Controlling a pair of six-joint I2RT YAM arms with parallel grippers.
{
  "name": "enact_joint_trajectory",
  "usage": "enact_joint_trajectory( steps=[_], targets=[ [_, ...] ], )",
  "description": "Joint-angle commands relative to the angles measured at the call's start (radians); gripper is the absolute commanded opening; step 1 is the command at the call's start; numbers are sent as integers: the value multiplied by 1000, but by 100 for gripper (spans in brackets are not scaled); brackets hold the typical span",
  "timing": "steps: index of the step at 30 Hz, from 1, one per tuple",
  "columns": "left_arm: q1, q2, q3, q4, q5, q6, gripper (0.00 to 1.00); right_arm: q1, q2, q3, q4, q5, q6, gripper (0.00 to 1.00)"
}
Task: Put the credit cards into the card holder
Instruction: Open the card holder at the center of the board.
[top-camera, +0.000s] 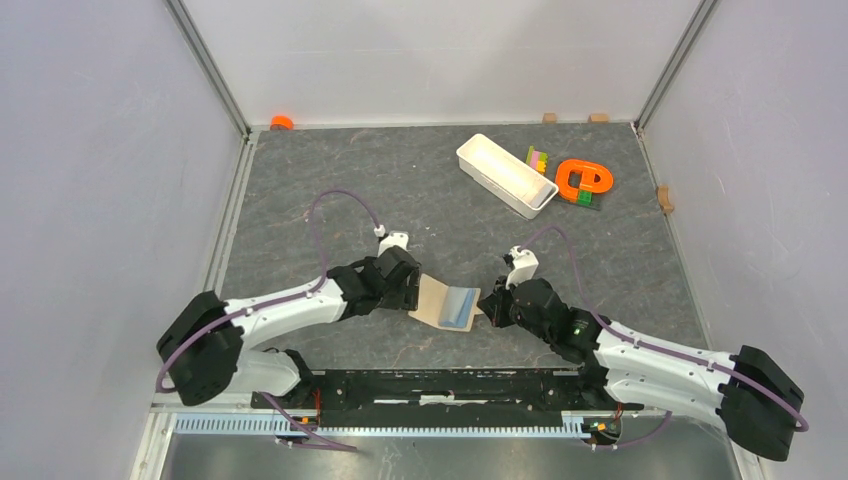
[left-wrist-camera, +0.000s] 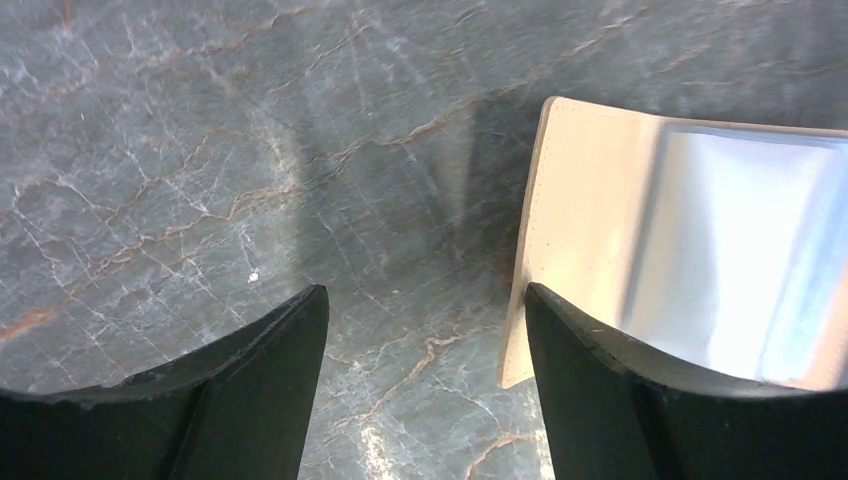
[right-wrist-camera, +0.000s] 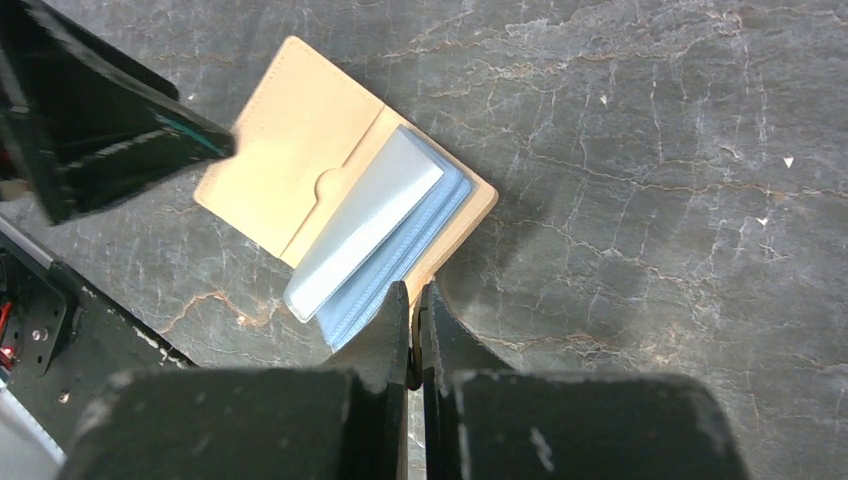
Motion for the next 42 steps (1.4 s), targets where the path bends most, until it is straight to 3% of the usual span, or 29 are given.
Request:
enact_joint_trajectory(
  steps=[1, 6, 13, 23, 37, 42],
  targets=[
    [-2, -108, 75, 44, 76, 104, 79, 4, 7, -14, 34, 12, -7, 0],
    [-33, -115, 131, 161, 228, 109, 78, 4, 6, -10, 31, 13, -8, 0],
    [-88, 33, 182, 244, 352, 87, 74, 5, 7, -11, 28, 17, -7, 0],
    [-117, 159, 148, 266, 286, 91, 73, 5, -6, -15, 19, 20, -4, 0],
    [-192, 291, 220, 155, 151, 127, 80, 5, -9, -19, 16, 22, 0, 0],
    [-198, 299, 225, 123, 72, 104, 77, 4, -14, -22, 12, 23, 0, 0]
  ],
)
